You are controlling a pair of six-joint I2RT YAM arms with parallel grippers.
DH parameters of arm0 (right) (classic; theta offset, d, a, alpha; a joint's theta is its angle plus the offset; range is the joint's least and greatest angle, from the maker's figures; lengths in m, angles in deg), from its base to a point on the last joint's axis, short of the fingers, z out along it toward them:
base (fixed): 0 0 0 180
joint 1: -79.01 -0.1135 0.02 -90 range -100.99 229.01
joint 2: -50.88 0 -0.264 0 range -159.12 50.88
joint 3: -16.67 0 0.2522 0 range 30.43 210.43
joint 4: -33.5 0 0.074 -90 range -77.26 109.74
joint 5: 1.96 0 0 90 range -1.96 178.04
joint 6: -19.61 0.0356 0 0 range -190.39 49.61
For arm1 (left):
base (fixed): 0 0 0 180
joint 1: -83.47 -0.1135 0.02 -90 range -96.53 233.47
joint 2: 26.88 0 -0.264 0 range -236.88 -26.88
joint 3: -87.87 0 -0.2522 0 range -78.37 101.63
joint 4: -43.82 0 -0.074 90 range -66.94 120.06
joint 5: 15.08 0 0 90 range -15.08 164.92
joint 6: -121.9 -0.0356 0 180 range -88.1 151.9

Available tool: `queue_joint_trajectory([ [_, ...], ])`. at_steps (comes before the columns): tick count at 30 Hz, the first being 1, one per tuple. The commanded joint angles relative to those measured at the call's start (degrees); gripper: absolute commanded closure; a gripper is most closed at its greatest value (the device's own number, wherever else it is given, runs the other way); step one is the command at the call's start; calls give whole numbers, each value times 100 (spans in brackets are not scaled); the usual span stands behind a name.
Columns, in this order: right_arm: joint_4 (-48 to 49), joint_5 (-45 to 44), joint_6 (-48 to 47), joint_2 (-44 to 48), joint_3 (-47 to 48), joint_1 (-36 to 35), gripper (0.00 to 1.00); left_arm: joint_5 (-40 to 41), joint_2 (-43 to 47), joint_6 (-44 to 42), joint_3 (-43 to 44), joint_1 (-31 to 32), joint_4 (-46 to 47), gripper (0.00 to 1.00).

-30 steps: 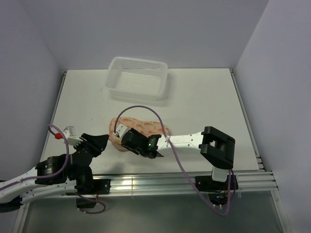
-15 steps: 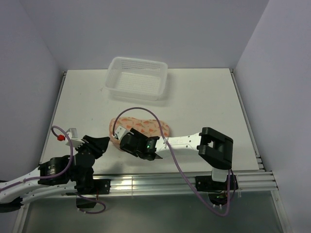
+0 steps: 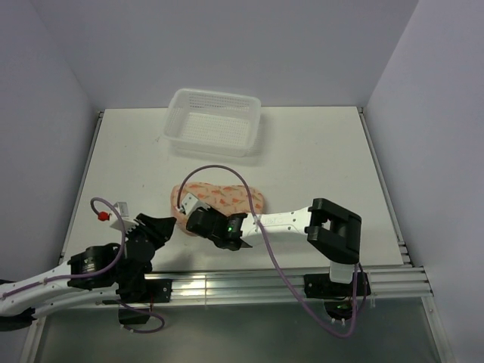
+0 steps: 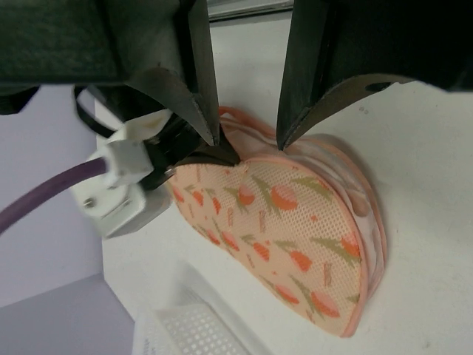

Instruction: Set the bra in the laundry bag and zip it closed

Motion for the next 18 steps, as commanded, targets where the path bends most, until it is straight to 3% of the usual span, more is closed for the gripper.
queue_joint_trajectory([
  [1,254,-250,319,518,221,116,100,-355,-119,45,-275,-3,510,56],
  [7,448,760,1005,1335,1,660,100,-830,-645,432,-1092,-3,1564,46],
  [13,421,1464,1401,1767,-166,1126,100,-567,-1340,844,-1524,-21,2426,37],
  [18,605,2255,1823,2101,-412,1601,100,-496,-1358,793,-1840,-328,3261,42],
])
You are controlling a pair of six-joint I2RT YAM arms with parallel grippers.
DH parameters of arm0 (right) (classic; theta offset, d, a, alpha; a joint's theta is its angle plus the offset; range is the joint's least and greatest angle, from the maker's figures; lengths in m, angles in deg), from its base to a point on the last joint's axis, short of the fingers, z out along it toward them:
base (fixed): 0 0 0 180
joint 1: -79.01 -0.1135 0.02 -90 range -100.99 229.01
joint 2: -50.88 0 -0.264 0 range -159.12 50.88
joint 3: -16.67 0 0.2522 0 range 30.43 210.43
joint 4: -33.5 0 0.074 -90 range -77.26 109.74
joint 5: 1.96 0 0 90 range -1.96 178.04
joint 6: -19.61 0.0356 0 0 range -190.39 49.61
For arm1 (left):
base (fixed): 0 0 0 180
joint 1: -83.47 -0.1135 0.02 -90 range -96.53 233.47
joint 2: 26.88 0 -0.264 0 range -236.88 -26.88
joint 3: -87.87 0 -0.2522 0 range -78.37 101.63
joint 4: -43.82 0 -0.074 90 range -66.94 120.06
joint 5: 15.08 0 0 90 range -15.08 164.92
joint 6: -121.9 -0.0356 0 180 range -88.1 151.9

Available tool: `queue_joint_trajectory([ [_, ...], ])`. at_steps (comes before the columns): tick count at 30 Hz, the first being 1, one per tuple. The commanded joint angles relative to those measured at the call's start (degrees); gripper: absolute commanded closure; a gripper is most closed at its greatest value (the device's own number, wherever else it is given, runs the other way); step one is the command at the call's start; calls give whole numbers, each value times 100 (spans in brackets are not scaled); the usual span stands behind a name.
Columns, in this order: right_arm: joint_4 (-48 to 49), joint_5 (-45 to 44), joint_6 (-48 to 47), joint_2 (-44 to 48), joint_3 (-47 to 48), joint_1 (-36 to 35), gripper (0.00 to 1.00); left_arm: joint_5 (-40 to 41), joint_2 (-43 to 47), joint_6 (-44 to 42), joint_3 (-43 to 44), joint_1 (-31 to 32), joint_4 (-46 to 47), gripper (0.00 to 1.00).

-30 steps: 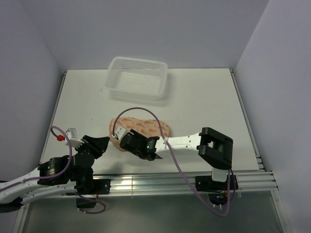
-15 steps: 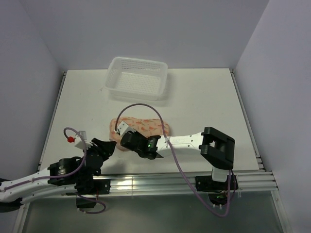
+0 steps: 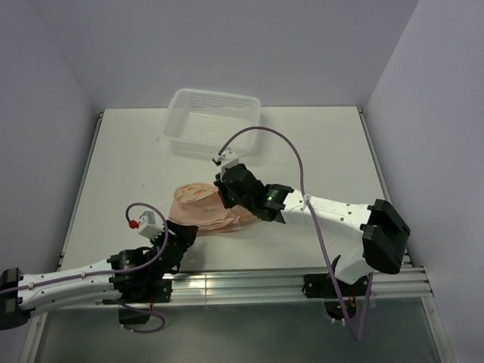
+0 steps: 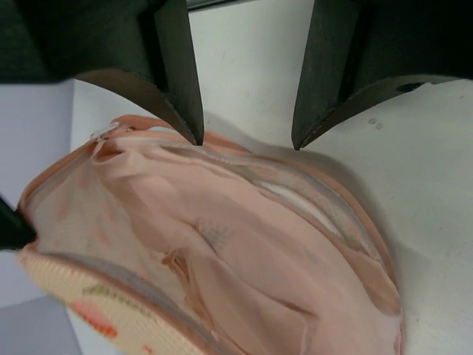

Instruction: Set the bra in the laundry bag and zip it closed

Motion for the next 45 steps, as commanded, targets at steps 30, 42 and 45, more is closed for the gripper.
queue_joint_trajectory([
  [30,673,931,802,738,-708,554,100,-467,-1250,61,-688,-1201,2577,100],
  [42,198,859,1364,1361,-750,668,100,-791,-887,-3745,3835,-1535,839,100],
  [45,24,913,1558,1677,-945,616,100,-1011,-1047,-3554,3594,-1553,836,100],
])
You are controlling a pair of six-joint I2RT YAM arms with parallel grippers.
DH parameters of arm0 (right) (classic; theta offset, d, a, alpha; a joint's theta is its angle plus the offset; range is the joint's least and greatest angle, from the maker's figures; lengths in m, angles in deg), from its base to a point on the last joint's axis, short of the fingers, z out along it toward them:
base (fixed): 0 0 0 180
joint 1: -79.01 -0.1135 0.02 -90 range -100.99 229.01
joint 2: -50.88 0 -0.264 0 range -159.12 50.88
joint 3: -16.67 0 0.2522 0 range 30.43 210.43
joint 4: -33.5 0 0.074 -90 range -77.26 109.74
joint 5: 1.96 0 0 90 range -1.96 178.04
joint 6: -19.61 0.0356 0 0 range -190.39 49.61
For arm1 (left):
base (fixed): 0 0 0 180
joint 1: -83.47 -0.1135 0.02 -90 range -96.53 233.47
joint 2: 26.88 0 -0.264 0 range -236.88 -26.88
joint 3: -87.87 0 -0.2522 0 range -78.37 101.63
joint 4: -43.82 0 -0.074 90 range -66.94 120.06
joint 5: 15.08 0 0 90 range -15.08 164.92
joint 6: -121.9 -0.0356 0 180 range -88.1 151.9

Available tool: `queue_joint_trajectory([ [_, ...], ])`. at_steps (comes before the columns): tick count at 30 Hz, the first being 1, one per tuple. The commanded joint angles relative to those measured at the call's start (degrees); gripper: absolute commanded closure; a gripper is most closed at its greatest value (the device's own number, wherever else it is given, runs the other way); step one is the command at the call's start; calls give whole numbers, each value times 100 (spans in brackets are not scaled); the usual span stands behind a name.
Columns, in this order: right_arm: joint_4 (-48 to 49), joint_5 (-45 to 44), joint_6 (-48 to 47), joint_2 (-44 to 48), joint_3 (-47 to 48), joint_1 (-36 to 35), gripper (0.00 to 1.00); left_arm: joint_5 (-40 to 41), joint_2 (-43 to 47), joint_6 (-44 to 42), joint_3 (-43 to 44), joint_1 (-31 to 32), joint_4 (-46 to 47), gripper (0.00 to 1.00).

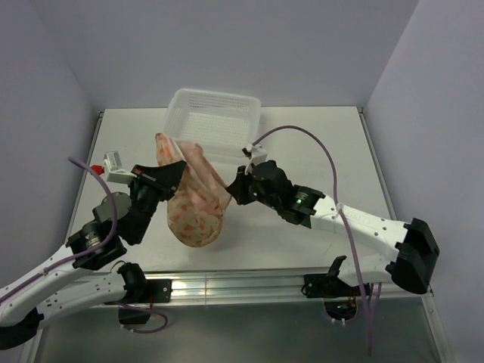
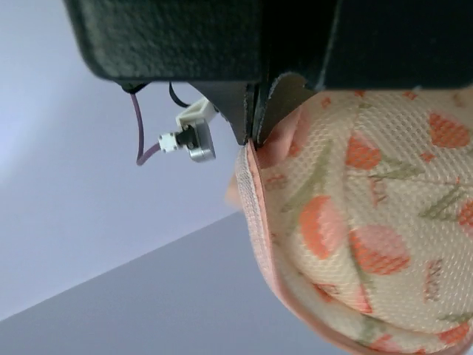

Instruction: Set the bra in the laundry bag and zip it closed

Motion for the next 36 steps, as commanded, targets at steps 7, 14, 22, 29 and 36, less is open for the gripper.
queue_joint_trajectory([
  [7,-450,-305,194,1243,-304,-56,100,-552,-24,-213,-829,-141,-232,100],
  [14,-338,-446,124,1224,-285,-100,100,-762,-164,-46,-1338,-247,-152,100],
  [22,-733,-535,-122,1215,259,-117,100,-1431,-401,-388,-900,-572,26,100],
  [29,-419,-535,18,910,48,-91,100,-1993,-418,349,-2534,-634,929,100],
  [36,-204,-122,-421,250,383,-864,100,-1783,-367,209,-2359,-642,631,100],
])
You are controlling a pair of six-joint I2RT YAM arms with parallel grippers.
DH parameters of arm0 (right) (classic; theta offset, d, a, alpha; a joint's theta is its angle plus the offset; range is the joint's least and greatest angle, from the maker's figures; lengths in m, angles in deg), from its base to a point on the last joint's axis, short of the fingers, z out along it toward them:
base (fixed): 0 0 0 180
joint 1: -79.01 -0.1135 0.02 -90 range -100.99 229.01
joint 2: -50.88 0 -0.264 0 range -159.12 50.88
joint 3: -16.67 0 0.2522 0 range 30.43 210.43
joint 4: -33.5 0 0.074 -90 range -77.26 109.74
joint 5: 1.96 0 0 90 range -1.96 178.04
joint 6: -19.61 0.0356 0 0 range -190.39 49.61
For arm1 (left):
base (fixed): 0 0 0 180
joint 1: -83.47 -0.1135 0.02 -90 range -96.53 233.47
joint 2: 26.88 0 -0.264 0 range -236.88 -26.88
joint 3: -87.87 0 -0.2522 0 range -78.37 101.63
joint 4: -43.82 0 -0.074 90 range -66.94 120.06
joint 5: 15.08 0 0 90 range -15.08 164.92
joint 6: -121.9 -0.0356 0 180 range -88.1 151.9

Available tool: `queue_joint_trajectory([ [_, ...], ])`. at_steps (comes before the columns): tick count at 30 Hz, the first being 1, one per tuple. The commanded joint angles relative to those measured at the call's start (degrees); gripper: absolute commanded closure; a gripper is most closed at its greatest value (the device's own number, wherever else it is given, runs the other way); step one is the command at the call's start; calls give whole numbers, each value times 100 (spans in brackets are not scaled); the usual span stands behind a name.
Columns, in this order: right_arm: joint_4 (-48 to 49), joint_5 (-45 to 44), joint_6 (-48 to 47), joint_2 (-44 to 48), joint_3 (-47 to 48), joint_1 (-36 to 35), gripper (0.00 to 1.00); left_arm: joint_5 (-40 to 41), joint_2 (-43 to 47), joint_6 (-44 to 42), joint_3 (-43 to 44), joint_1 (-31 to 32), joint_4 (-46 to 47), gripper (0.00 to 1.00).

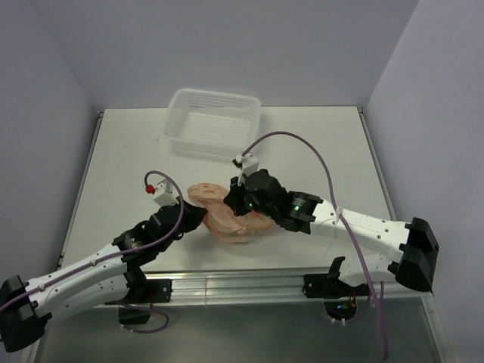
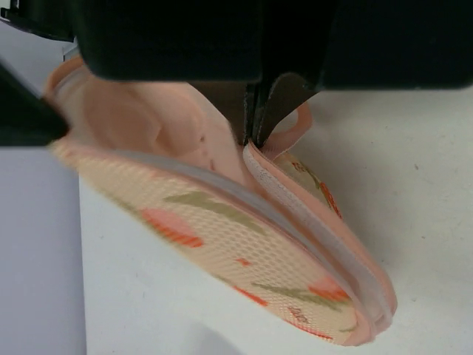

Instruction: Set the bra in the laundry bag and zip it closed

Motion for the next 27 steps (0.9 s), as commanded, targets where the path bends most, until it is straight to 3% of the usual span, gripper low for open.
queue_joint_trajectory([
  [1,281,184,-281,-115,121,-298,100,58,182,-9,196,-37,145,100],
  [8,535,291,-229,-519,-558,-395,100,49,411,473,-436,-37,128,100],
  [12,421,89,-439,-1125,-94,-412,100,198,910,693,-770,-37,-250,97],
  [15,307,10,-650,-1529,267,-421,97,251,1288,825,-999,-37,-601,72],
  [16,176,9,-677,-1643,338,-430,91,234,1368,826,-1034,-28,-680,57],
  [17,140,9,-651,-1653,364,-447,69,234,1456,860,-1052,-37,-890,52],
  [20,245,35,-362,-1260,-47,-465,21,181,1729,756,-1008,-28,-1138,45],
  [23,245,-113,155,-469,-601,-465,9,207,1747,607,-938,-11,-1226,46],
  [27,552,-333,1351,987,-1689,-474,9,128,1256,465,-754,243,-1104,55],
])
